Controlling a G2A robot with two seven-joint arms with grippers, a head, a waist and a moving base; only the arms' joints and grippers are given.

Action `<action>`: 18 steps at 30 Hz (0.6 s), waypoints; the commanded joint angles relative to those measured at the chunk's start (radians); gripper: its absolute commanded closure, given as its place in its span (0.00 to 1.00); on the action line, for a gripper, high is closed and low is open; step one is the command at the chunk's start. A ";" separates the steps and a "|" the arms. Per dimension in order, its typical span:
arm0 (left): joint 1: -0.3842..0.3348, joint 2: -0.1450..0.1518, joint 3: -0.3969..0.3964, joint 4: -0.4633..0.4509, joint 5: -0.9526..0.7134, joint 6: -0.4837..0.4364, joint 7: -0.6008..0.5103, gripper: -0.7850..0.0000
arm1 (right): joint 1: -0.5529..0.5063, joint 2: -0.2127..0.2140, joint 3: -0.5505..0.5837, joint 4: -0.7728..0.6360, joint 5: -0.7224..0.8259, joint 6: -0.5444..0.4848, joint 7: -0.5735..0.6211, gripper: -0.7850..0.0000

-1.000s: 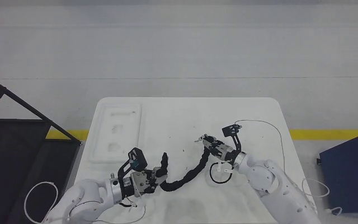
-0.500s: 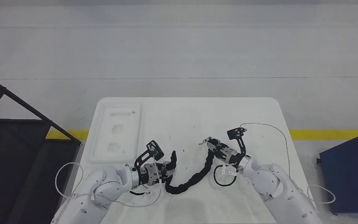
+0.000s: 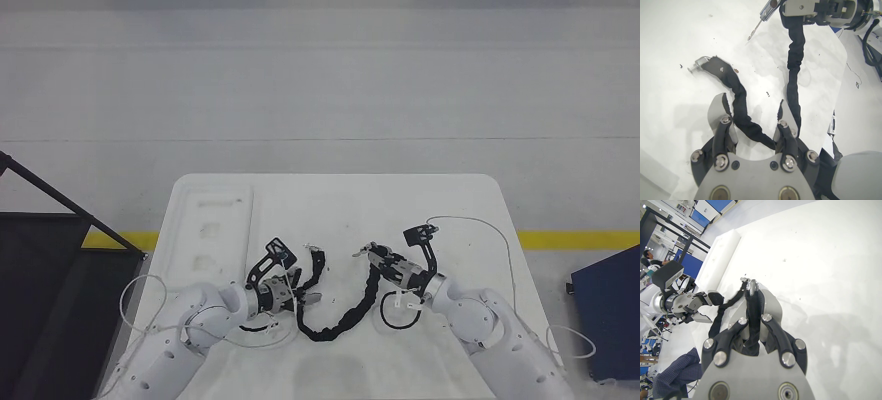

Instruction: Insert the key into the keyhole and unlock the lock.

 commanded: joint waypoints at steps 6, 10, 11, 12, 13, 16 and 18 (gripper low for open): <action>0.017 0.000 -0.001 -0.060 0.022 -0.004 0.033 0.00 | -0.002 -0.004 0.003 0.004 -0.003 -0.004 0.002 1.00; 0.041 0.004 -0.014 -0.108 0.025 -0.018 0.047 0.00 | 0.000 -0.011 0.002 0.020 0.099 -0.055 -0.001 1.00; 0.048 0.005 -0.022 -0.119 0.021 -0.021 0.051 0.00 | 0.009 -0.013 0.001 0.031 0.115 -0.063 0.003 1.00; 0.057 0.007 -0.032 -0.129 0.015 -0.025 0.053 0.00 | 0.018 -0.016 -0.005 0.041 0.125 -0.067 0.004 1.00; 0.067 0.010 -0.044 -0.140 0.007 -0.029 0.056 0.00 | 0.025 -0.020 -0.014 0.048 0.157 -0.080 0.004 1.00; 0.098 0.018 -0.089 -0.165 -0.016 -0.040 0.062 0.00 | 0.068 -0.033 -0.041 0.091 0.196 -0.090 0.012 1.00; 0.120 0.023 -0.124 -0.181 -0.032 -0.047 0.067 0.00 | 0.101 -0.044 -0.067 0.117 0.205 -0.083 0.015 1.00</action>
